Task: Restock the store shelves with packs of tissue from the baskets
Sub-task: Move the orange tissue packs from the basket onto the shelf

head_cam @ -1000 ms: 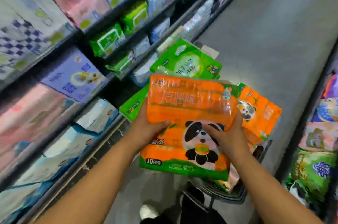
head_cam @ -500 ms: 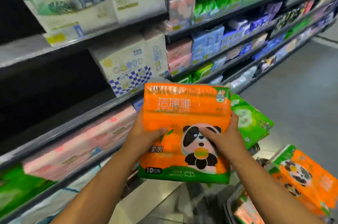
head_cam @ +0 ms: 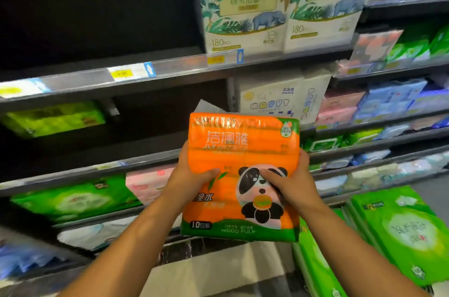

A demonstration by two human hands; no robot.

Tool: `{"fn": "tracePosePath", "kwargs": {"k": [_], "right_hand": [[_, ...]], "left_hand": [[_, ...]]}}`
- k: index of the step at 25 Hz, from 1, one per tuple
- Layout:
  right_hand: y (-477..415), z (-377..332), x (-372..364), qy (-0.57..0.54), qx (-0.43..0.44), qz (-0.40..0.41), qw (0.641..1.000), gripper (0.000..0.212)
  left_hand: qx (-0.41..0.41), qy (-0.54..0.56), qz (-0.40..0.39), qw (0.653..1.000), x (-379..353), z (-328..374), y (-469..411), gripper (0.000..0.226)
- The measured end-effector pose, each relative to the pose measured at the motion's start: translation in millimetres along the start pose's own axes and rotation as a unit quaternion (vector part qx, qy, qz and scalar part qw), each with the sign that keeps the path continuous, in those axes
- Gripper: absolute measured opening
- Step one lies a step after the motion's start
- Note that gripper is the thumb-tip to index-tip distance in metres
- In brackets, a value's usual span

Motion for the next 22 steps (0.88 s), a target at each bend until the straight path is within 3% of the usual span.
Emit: {"fn": "tracePosePath", "kwargs": {"k": [9,15,19,22], "right_hand": [[-82,-17,-83,-0.033,-0.011,-0.142,0.989,0.077],[-110,-42,-118,-0.076,-0.005,-0.135,0.988,0.084],[-118,-56,-126,-0.142,0.026,-0.11,0.983,0.084],[-116,-57,-130,-0.167,0.033,-0.08,0.982,0.096]], "left_hand": [[0.039,0.029,0.156,0.987,63,-15,-8,0.095],[0.044,0.03,0.216,0.975,101,-12,-32,0.068],[0.052,0.132,0.211,0.967,124,-1,-38,0.047],[0.05,0.189,0.218,0.956,132,2,-49,0.052]]}}
Point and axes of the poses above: each hand's wrist, its own y-axis away from the middle knuckle, its own x-axis out of the back of the hand, z = x × y, the point moved 2 cm from there along -y, towards the middle knuckle, and after that the axes turned 14 degrees about x, right-handed, at the moved point
